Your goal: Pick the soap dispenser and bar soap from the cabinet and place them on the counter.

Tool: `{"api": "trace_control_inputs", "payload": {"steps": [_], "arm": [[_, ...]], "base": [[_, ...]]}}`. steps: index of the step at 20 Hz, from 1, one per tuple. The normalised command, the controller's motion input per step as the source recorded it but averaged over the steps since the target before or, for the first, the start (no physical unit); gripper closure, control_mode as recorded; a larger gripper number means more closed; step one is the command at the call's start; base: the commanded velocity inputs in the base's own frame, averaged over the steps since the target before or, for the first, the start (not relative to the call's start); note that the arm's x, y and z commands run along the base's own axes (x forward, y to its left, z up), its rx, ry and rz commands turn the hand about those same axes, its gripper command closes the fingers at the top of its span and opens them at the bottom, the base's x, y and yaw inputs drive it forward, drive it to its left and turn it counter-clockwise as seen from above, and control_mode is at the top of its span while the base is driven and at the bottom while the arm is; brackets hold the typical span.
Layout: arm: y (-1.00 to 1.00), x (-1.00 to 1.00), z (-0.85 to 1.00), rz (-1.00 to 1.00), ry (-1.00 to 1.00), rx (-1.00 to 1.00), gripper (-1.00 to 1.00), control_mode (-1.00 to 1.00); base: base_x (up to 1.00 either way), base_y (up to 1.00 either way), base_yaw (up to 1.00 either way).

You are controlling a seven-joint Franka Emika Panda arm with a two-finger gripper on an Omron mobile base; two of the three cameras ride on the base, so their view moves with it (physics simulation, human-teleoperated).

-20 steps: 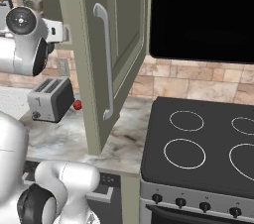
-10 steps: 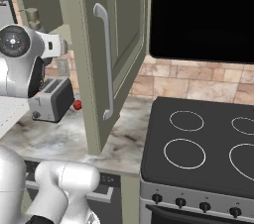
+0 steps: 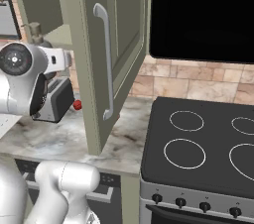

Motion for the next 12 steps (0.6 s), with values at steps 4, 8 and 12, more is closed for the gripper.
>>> {"api": "trace_control_inputs", "payload": {"steps": [4,8,12], "arm": [[-0.08,-0.1,-0.38,0.01,0.01,-0.12,1.0,-1.0],[0.0,-0.06,-0.35,0.05,0.0,-0.13,1.0,-1.0],[-0.03,-0.05,-0.25,0.04,-0.01,-0.03,1.0,-1.0]], "base": [[0.0,0.0,0.0],[0.0,0.0,0.0],[0.0,0.0,0.0]]}}
